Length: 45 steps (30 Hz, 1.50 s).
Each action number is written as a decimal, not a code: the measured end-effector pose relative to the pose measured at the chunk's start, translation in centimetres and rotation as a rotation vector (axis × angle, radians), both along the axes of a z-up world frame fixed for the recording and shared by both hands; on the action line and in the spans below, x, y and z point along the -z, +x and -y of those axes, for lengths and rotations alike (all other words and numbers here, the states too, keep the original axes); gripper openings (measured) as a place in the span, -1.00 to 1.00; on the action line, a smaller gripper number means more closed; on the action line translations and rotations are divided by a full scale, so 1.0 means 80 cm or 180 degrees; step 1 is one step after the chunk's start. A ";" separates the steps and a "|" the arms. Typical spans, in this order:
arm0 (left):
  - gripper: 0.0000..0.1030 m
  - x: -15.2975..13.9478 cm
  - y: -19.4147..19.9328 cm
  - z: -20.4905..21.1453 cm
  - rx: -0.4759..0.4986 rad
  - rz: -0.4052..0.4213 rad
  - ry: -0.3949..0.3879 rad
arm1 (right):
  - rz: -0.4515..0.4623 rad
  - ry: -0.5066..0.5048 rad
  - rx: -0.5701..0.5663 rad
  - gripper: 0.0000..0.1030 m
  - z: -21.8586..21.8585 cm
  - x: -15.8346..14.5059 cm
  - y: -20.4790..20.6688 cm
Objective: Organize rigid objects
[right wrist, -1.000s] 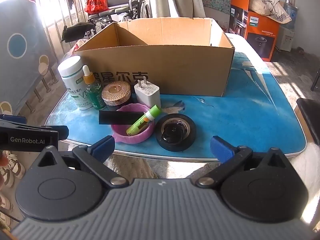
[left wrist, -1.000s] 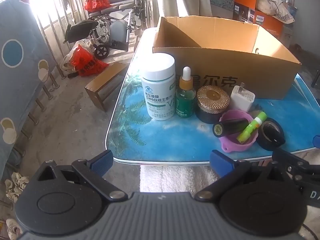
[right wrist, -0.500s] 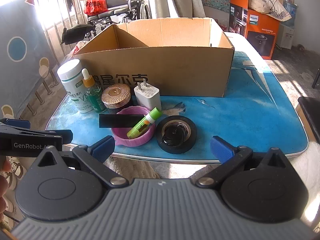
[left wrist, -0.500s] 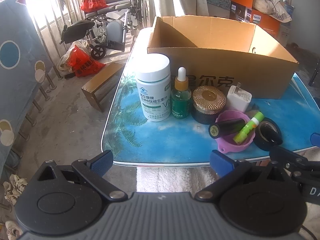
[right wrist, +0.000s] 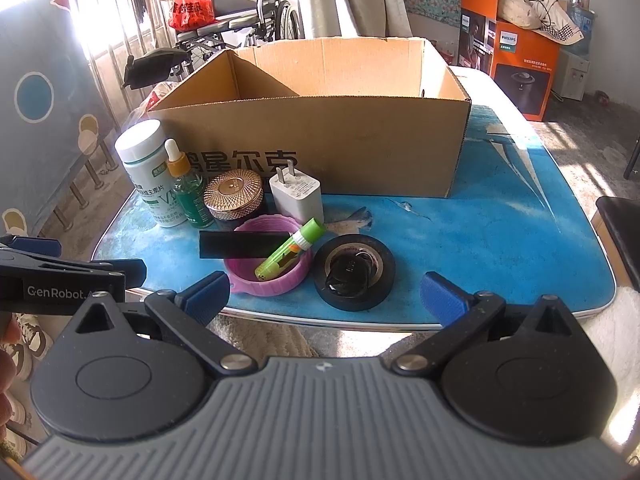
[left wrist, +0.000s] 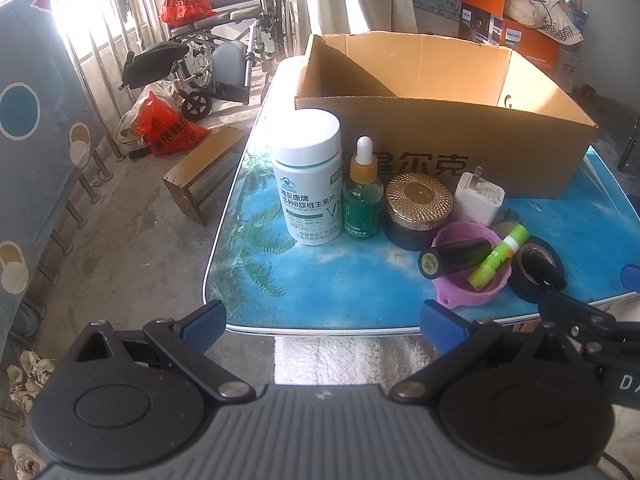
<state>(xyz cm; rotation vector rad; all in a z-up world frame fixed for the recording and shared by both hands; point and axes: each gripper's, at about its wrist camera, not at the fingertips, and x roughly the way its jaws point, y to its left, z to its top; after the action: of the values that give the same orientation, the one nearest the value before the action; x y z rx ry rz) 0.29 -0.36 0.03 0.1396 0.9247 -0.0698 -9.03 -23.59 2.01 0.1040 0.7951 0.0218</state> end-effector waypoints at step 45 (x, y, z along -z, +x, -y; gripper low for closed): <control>1.00 0.003 0.000 0.000 -0.0002 -0.0012 0.0020 | 0.0054 -0.0020 -0.0043 0.98 0.000 -0.001 -0.001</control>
<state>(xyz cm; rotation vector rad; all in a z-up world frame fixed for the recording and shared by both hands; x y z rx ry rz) 0.32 -0.38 -0.22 0.1450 0.9288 -0.0665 -9.07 -23.59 2.06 0.0923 0.7787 0.0330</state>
